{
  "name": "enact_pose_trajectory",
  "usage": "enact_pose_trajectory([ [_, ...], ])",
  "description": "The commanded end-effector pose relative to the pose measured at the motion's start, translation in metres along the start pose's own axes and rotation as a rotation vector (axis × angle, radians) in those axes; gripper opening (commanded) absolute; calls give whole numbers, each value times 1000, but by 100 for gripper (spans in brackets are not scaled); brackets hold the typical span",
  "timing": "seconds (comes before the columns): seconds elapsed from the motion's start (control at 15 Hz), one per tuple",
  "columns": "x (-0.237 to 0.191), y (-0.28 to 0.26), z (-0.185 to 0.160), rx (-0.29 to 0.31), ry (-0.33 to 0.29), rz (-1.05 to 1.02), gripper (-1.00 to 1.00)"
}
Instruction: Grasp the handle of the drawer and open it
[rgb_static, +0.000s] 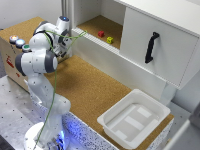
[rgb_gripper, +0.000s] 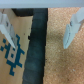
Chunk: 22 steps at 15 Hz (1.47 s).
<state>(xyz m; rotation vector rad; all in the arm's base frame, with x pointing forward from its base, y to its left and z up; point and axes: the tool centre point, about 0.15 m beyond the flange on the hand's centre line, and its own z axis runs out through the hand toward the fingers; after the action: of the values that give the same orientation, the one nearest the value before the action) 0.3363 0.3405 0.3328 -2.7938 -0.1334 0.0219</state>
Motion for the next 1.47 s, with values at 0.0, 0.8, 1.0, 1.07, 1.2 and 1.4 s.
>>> enact_pose_trajectory([
  [0.0,-10,17,13,175,150,22,100],
  [0.8,3,10,30,212,107,-40,-100],
  [1.0,5,11,28,211,111,-46,-100],
  [1.07,6,10,26,211,111,-52,-100],
  [1.2,4,13,22,218,120,-54,-100],
  [1.4,0,27,16,216,132,-34,-100],
])
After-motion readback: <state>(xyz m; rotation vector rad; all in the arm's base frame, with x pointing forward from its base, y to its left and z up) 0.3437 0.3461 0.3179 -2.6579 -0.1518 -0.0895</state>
